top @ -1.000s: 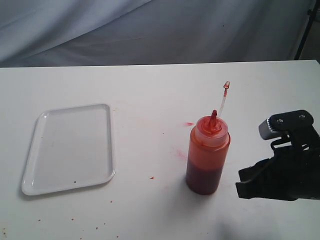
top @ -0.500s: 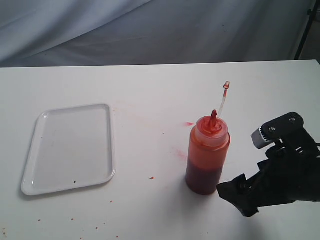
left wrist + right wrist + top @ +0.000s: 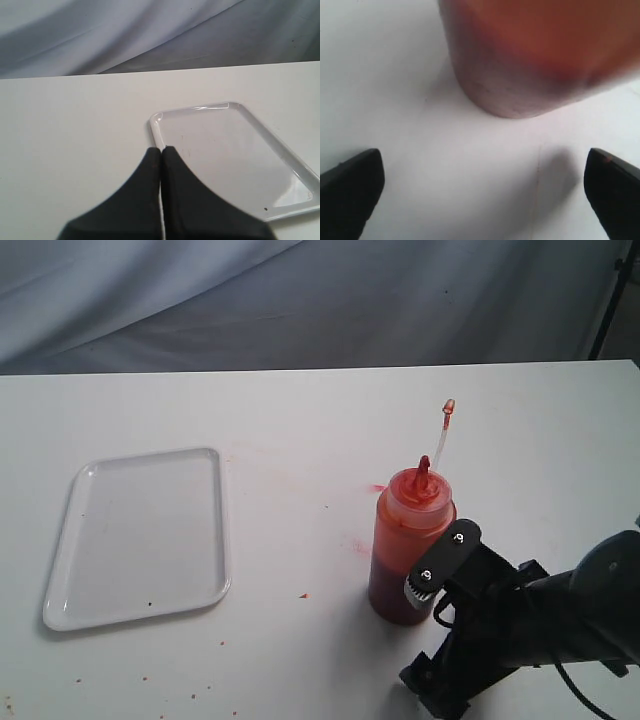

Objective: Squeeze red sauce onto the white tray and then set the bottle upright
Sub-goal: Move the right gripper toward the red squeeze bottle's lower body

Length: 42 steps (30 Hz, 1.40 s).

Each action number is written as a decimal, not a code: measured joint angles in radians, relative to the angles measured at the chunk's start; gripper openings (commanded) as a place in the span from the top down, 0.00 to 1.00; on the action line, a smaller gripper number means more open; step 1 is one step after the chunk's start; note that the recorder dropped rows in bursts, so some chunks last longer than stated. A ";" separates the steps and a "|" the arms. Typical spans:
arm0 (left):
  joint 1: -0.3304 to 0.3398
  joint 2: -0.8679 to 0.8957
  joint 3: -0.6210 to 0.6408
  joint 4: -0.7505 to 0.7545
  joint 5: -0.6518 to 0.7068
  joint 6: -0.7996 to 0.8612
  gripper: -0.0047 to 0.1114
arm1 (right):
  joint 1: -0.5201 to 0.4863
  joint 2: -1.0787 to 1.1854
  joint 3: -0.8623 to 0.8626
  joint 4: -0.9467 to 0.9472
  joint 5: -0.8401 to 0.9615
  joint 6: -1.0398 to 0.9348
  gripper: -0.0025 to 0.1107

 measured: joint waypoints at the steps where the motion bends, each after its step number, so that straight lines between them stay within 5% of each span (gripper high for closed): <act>1: 0.000 0.000 0.000 0.000 0.000 0.000 0.96 | 0.000 0.002 -0.002 0.000 0.005 0.000 0.05; 26: 0.000 0.000 0.000 0.000 0.000 0.000 0.96 | 0.000 0.002 -0.006 -0.043 -0.036 0.004 0.05; 42: 0.000 0.000 0.000 0.000 0.000 0.000 0.96 | 0.037 -0.236 -0.004 0.001 -0.070 -0.005 0.05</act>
